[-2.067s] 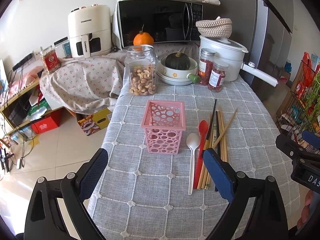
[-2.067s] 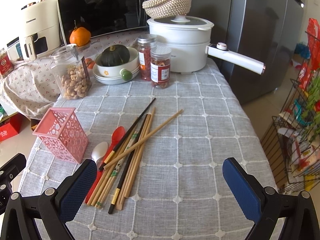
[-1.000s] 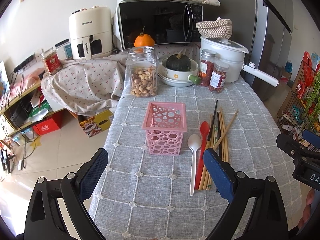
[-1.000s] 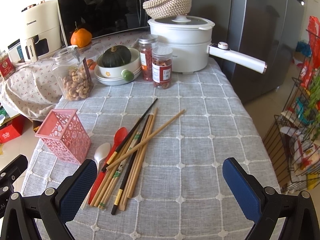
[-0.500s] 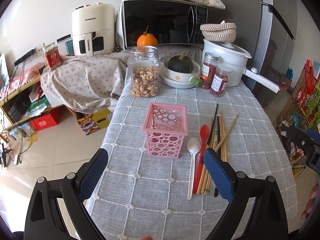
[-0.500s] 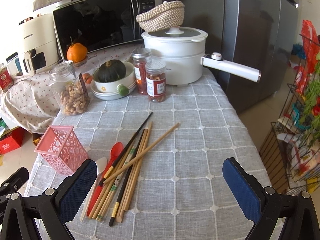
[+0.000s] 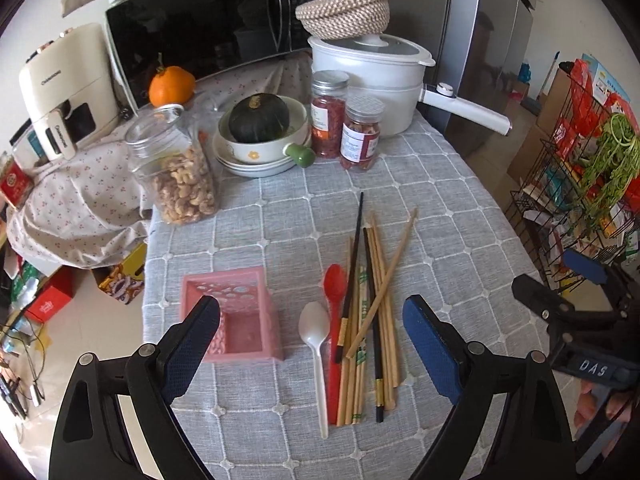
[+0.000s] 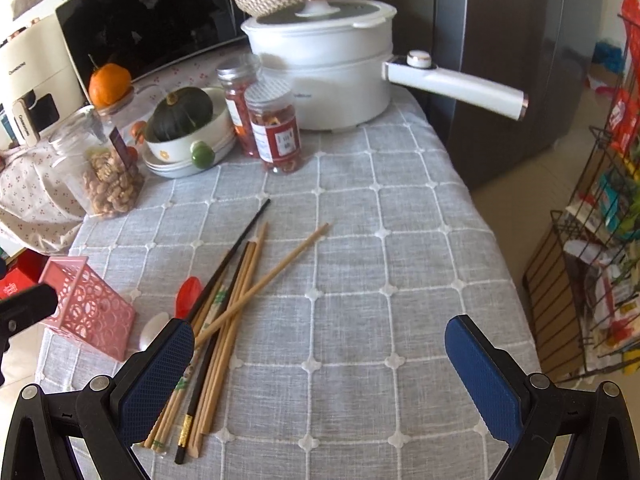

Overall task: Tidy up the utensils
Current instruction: 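Lower the left tool onto the black chopstick and close it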

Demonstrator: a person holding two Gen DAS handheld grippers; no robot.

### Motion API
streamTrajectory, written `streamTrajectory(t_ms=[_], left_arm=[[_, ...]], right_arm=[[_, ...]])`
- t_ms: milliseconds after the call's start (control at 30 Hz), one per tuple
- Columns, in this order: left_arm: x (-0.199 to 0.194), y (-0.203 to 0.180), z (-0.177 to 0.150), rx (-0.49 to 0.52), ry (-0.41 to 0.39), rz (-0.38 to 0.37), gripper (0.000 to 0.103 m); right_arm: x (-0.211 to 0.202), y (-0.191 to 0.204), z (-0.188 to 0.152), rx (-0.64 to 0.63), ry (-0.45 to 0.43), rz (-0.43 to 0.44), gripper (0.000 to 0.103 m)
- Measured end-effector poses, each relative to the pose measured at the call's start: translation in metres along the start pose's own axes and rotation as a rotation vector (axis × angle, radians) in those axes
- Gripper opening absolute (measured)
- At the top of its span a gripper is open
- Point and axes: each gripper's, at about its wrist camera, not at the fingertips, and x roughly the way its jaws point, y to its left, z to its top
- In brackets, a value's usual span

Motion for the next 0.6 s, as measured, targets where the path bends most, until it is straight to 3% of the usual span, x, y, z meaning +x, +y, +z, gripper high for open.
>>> streamTrajectory(t_ms=[100,167,233,333,467,600], left_arm=[[0.042,-0.018,0.031,0.01,0.102,-0.024,0.077],[0.073,-0.025,0.047,-0.002,0.156,-0.034,0.061],[0.103,-0.03,0.059,-0.035,0.201,-0.063,0.054],[0.144,-0.036,0.071,-0.05,0.24,-0.075,0.042],[0.186,-0.043,0.083,-0.056,0.25,-0.065,0.028],[0.215,-0.046,0.09,-0.08,0.272,-0.067,0.022]], right_arm=[[0.019,-0.016,0.001,0.042,0.054,0.01,0.098],[0.028,-0.026,0.0,0.074,0.087,0.018,0.095],[0.034,-0.035,-0.002,0.105,0.111,0.046,0.094],[0.039,-0.043,-0.004,0.131,0.132,0.07,0.094],[0.041,-0.051,-0.005,0.126,0.135,0.031,0.094],[0.045,-0.058,-0.005,0.123,0.142,0.021,0.094]])
